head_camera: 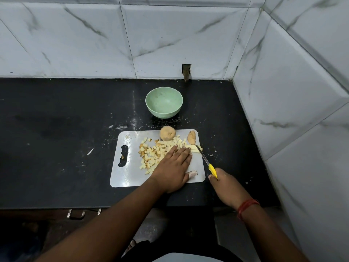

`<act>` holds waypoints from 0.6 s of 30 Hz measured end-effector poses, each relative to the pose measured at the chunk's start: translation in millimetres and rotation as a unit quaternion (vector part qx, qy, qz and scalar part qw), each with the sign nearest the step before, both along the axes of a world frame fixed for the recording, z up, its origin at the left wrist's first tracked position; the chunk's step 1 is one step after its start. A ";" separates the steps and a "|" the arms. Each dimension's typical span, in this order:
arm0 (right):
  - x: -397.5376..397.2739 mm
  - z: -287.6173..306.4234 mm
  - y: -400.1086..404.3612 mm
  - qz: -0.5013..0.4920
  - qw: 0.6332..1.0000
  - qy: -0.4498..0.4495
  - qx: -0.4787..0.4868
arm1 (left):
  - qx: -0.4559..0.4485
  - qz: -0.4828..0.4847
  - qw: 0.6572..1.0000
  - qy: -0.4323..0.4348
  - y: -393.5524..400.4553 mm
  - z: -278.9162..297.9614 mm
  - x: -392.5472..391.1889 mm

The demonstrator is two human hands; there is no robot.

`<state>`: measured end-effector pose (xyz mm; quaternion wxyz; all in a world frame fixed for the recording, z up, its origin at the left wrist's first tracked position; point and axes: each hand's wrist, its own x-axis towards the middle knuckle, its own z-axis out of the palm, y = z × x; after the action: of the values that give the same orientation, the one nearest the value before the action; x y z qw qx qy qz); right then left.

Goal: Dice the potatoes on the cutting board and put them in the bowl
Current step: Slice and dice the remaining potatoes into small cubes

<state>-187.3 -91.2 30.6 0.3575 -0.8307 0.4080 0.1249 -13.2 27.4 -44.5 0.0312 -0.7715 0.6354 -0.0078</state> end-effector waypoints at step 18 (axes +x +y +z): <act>-1.9 -6.9 3.8 -0.006 1.000 0.024 -0.007 | -0.063 0.030 0.997 0.028 12.5 -7.8 -14.5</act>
<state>-189.3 -87.5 23.7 0.3424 -0.8276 0.4221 0.1403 -27.6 39.9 -52.3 -0.0346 -0.7903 0.6112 -0.0253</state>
